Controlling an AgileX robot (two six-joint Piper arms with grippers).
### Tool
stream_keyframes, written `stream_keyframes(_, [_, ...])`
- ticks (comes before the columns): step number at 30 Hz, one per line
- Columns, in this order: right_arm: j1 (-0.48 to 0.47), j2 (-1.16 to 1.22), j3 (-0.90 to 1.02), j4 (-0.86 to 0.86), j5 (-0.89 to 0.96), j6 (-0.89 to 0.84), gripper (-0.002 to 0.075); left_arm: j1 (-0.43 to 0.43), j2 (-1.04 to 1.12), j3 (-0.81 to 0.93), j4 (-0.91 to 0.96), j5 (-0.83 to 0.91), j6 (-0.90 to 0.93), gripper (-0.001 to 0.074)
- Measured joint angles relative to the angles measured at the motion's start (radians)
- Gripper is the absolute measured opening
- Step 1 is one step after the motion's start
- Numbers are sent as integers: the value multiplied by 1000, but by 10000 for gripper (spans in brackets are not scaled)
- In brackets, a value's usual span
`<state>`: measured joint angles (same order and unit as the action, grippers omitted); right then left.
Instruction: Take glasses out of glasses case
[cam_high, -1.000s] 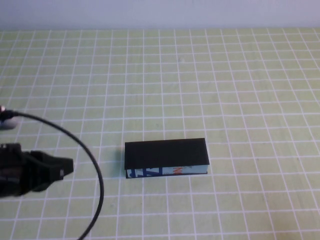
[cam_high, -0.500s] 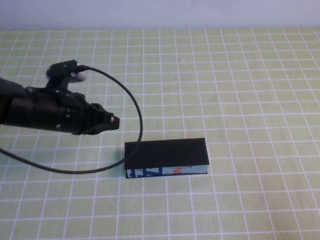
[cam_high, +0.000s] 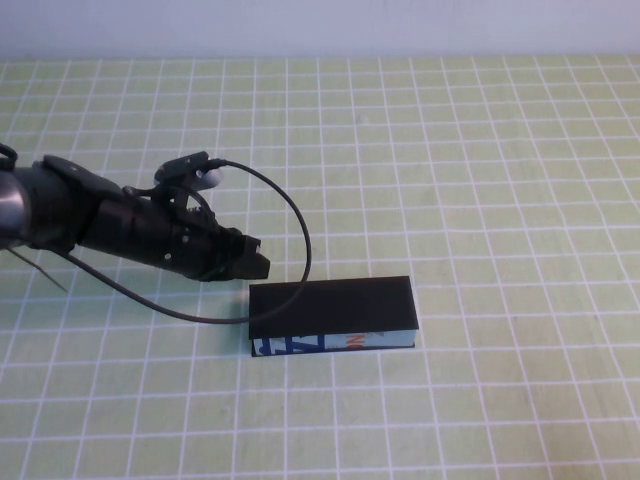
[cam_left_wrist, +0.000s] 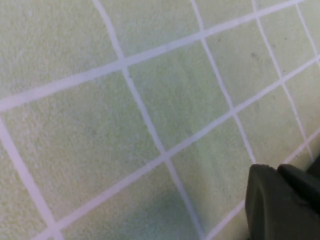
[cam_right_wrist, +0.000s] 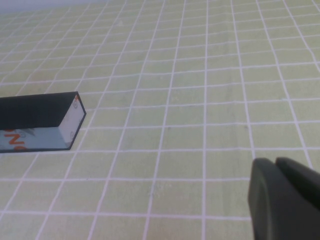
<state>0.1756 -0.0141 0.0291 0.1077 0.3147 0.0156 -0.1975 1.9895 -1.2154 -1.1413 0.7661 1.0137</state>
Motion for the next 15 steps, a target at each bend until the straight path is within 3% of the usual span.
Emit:
stream_keyframes(7, [0, 0, 0, 33, -67, 0, -18, 0, 18, -2, 10, 6, 0, -3])
stream_keyframes(15, [0, 0, 0, 347, -328, 4, -18, 0, 18, -2, 19, 10, 3, -3])
